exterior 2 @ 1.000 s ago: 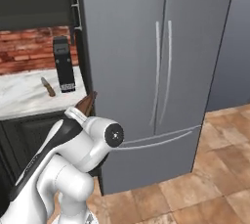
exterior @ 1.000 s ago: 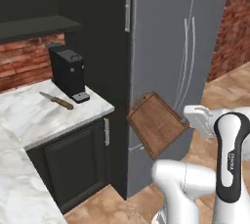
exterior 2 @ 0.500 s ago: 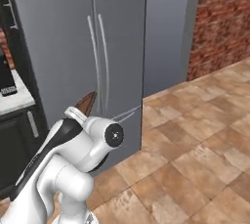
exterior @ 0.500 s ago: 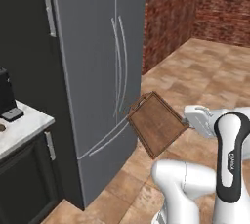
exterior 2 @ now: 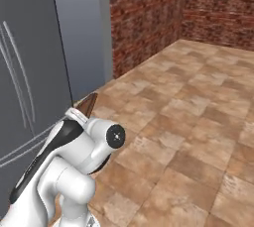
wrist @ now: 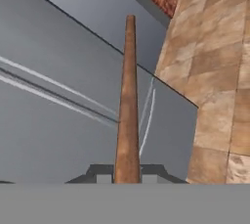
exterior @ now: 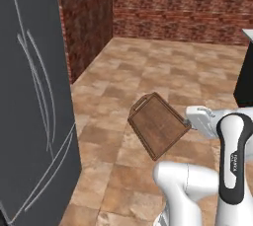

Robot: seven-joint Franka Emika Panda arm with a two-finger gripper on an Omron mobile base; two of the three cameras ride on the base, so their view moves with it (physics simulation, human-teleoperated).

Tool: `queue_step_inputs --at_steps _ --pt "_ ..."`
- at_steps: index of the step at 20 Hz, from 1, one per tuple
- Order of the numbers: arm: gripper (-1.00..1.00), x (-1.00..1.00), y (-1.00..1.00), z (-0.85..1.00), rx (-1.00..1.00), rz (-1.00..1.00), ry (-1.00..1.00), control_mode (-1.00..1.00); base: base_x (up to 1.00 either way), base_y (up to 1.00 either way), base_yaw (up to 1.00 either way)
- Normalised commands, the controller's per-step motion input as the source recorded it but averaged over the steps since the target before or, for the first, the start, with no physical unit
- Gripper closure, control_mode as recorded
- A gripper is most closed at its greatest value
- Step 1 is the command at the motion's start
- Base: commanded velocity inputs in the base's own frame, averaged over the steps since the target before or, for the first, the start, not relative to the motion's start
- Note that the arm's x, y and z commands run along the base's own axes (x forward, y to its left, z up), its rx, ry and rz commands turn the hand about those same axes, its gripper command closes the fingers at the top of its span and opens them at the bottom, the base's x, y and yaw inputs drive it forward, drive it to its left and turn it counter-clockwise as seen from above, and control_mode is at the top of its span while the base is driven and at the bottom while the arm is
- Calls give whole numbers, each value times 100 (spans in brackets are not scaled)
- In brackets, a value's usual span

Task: Move the cutting board and knife to the sink. Then move spray from the cabinet to the counter.

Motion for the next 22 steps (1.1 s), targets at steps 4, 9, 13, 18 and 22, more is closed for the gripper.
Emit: queue_step_inputs --at_steps 4,9,13,18,22 --pt "100 0 0 0 0 0 0 100 77 -10 -66" --pt "100 0 0 0 0 0 0 100 80 0 -65" --pt "100 0 0 0 0 0 0 100 70 0 -62" --pt "100 0 0 0 0 0 0 100 59 0 -60" --pt "100 0 0 0 0 0 0 100 55 0 -64"
